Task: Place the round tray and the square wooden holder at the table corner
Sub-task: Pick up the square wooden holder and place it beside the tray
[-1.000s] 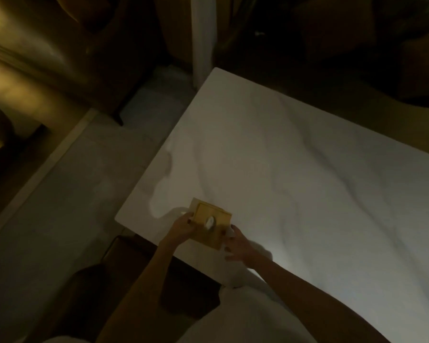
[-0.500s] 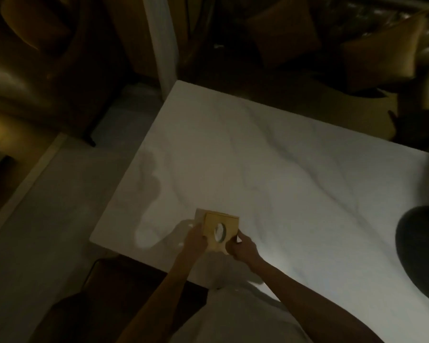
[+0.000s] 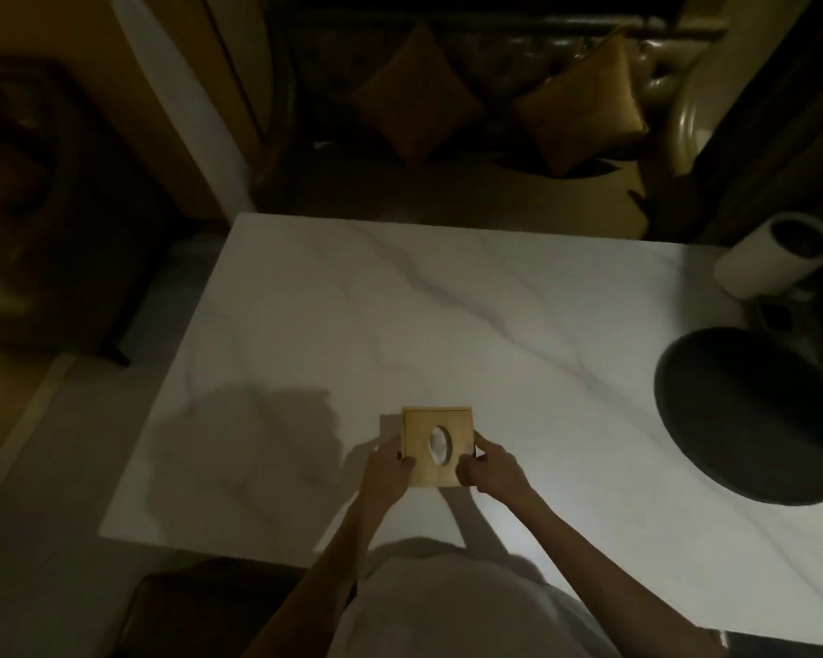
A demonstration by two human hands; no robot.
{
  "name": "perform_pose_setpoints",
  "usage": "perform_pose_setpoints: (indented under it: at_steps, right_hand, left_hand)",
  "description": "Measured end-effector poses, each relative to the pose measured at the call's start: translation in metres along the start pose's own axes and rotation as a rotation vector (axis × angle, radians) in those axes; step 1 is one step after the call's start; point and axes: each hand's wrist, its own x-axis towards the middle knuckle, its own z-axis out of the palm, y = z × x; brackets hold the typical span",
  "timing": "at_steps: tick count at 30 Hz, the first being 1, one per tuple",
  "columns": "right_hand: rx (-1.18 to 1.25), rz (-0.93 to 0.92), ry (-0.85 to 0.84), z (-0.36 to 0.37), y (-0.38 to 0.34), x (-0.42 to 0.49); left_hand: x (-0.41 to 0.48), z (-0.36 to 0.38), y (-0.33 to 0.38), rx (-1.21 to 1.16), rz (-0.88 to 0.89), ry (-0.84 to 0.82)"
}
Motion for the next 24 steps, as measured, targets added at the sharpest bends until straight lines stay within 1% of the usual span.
perform_pose_setpoints:
  at_steps: [4, 7, 9, 15, 18, 23, 24]
  right_hand:
    - [0.007, -0.027, 0.017, -0.045, 0.042, -0.015]
    - [0.007, -0.08, 0.056, -0.08, 0.081, -0.029]
    - [0.025, -0.089, 0.086, -0.104, 0.109, -0.038]
    - [0.036, -0.075, 0.153, -0.18, 0.189, -0.061]
    - [0.036, -0.028, 0.171, -0.211, 0.22, -0.074]
    - [0.034, 0.053, 0.183, -0.243, 0.257, -0.089]
    - [0.042, 0.061, 0.189, -0.247, 0.263, -0.092]
  left_hand:
    - [-0.021, 0.042, 0.045, 0.066, 0.084, 0.039]
    - [-0.035, 0.082, 0.088, 0.028, 0.059, 0.074]
    - [-0.045, 0.11, 0.115, 0.03, 0.075, 0.091]
    - [-0.051, 0.196, 0.173, 0.141, 0.167, 0.042]
    - [-0.056, 0.233, 0.199, 0.134, 0.173, -0.006]
    - [-0.063, 0.277, 0.221, 0.117, 0.263, -0.052]
    - [-0.064, 0.283, 0.225, 0.124, 0.256, -0.07]
